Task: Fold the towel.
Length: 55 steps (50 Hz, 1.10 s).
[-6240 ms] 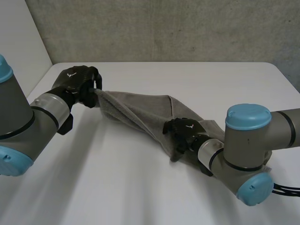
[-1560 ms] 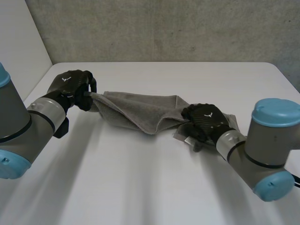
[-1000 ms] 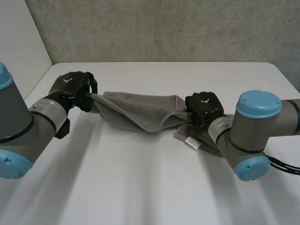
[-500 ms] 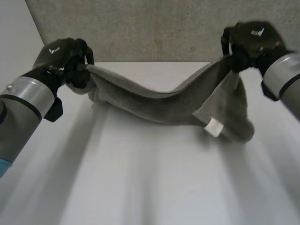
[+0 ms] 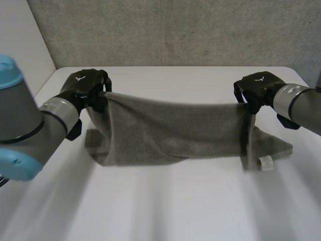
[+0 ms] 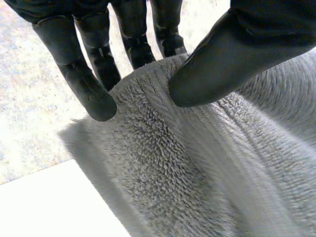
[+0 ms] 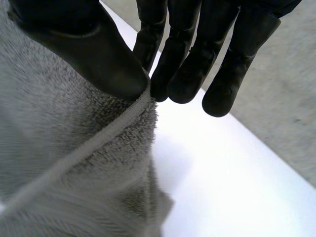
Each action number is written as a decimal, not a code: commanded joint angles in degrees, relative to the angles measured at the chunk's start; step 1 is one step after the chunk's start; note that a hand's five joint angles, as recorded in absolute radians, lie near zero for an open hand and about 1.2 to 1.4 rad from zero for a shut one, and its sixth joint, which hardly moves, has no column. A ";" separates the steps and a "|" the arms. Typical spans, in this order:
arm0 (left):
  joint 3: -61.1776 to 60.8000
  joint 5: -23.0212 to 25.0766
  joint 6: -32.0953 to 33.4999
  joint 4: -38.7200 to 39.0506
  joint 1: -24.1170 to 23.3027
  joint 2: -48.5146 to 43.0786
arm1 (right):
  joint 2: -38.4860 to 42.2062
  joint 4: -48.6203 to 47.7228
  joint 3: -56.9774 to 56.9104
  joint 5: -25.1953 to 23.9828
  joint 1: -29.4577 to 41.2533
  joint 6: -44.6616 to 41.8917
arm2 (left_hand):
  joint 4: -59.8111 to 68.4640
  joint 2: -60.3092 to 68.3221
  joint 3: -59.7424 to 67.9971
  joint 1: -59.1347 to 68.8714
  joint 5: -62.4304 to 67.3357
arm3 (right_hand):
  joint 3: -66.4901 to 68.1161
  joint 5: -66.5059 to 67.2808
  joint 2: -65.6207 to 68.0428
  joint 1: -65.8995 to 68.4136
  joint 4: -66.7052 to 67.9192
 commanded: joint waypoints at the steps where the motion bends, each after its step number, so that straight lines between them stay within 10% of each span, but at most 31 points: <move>1: 17.79 -0.09 5.59 0.91 0.06 -9.30 | 3.36 -15.87 -9.22 4.63 2.60 0.31 | -7.80 -7.16 -8.79 -5.30 -17.71 | 2.94 2.89 4.31 3.05 3.08; 8: 25.35 -1.84 3.84 14.68 -0.73 -3.52 | -5.32 -38.72 -4.14 4.38 4.45 1.36 | -7.80 -7.16 -8.79 -5.30 -17.71 | 2.94 2.89 4.31 3.05 3.08; 26: -5.92 -3.08 -0.65 14.01 5.77 7.84 | -3.67 -15.44 8.69 -6.26 4.45 -7.94 | -7.80 -7.16 -8.79 -5.30 -17.71 | 2.94 2.89 4.31 3.05 3.08; 47: -17.28 0.35 -0.91 14.18 6.39 11.97 | 3.61 -16.83 17.58 -3.29 4.63 -4.80 | -7.80 -7.16 -8.79 -5.30 -17.71 | 2.83 2.78 4.20 2.94 2.98; 55: -17.63 0.44 -0.91 14.27 7.00 11.09 | 6.35 -21.05 19.69 2.60 3.92 -3.65 | -7.80 -7.16 -8.79 -5.30 -17.71 | -23.70 -23.74 -22.33 -23.59 -23.55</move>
